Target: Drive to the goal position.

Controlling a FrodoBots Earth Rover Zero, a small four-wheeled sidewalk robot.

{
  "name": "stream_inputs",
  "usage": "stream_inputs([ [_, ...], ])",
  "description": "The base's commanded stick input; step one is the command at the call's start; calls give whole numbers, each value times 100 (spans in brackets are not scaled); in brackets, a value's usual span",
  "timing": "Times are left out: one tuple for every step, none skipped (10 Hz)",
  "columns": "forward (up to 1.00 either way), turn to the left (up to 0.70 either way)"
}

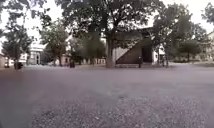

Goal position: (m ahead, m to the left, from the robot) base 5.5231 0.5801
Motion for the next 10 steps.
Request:
stream_inputs([
  [70,4],
  [70,4],
  [70,4],
  [70,4],
  [70,4],
  [70,4],
  [70,4],
  [70,4],
  [70,4],
  [70,4],
])
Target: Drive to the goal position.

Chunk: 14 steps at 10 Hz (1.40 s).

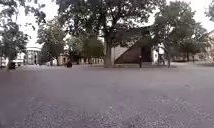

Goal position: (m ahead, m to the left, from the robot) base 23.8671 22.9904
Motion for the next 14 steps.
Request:
stream_inputs([
  [70,4],
  [70,4],
  [70,4],
  [70,4],
  [70,4],
  [70,4],
  [70,4],
  [70,4],
  [70,4],
  [70,4],
  [70,4],
  [70,4],
  [70,4],
  [70,4],
])
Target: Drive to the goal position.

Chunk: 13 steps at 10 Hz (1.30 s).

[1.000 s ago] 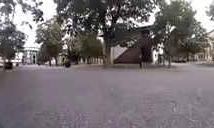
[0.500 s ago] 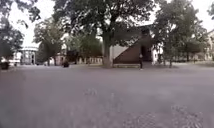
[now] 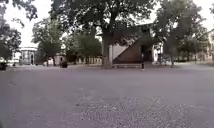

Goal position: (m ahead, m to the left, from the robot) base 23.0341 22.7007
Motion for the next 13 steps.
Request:
stream_inputs([
  [70,4],
  [70,4],
  [70,4],
  [70,4],
  [70,4],
  [70,4],
  [70,4],
  [70,4],
  [70,4],
  [70,4],
  [70,4],
  [70,4],
  [70,4],
])
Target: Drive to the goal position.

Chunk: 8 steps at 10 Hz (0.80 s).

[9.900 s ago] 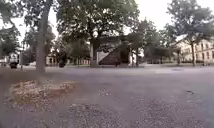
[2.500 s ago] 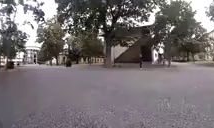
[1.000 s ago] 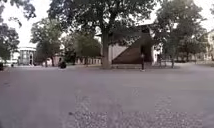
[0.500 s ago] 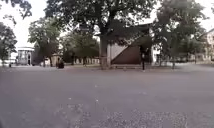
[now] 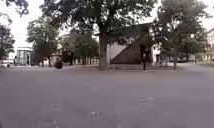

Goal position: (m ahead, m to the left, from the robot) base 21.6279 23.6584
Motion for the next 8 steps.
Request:
stream_inputs([
  [70,4],
  [70,4],
  [70,4],
  [70,4],
  [70,4],
  [70,4],
  [70,4],
  [70,4],
])
